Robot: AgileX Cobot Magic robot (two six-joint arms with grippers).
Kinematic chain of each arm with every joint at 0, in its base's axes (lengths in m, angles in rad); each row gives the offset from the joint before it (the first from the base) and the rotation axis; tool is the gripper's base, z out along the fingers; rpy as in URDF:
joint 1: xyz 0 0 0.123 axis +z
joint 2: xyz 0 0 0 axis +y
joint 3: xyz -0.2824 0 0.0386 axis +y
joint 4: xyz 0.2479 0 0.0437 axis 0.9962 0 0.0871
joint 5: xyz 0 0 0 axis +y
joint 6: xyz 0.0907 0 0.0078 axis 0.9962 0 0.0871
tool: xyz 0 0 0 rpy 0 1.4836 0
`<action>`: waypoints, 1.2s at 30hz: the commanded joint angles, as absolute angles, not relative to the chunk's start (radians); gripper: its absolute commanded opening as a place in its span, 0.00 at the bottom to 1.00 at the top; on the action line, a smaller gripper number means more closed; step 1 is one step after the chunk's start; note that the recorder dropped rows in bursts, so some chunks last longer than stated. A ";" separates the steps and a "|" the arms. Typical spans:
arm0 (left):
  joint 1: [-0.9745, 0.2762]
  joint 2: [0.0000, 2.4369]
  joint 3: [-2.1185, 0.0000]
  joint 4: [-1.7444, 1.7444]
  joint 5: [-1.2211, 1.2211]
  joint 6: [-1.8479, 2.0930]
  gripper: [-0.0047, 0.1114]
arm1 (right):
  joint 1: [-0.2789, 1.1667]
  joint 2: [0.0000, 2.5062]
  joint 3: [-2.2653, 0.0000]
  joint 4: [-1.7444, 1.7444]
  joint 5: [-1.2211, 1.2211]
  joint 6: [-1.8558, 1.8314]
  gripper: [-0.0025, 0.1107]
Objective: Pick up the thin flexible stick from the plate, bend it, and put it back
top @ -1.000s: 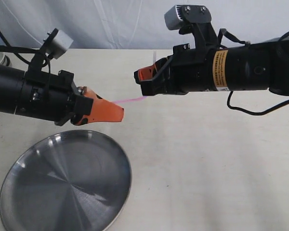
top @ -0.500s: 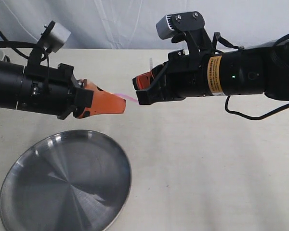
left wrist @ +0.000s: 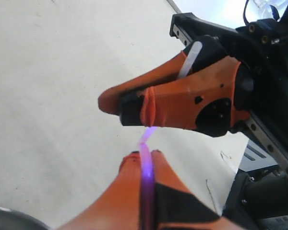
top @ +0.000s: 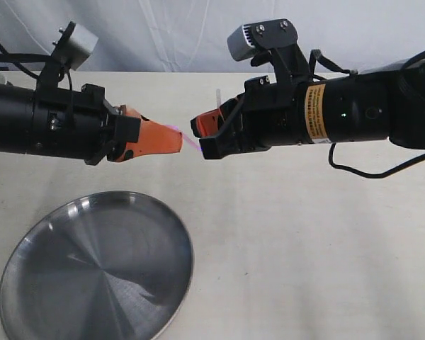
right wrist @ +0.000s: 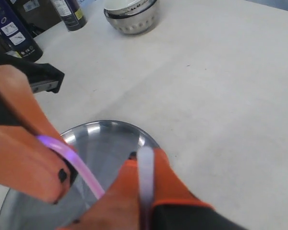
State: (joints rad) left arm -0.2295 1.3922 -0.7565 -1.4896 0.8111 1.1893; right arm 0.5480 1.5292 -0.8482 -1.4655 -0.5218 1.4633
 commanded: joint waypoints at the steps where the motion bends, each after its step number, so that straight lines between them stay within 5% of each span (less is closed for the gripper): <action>1: -0.232 1.384 -0.770 -1.570 0.807 1.206 0.04 | 0.572 1.528 -0.844 -1.475 -0.638 1.462 0.01; 36: -0.232 1.384 -0.770 -1.581 0.766 1.213 0.04 | 0.644 1.528 -0.844 -1.518 -0.673 1.462 0.01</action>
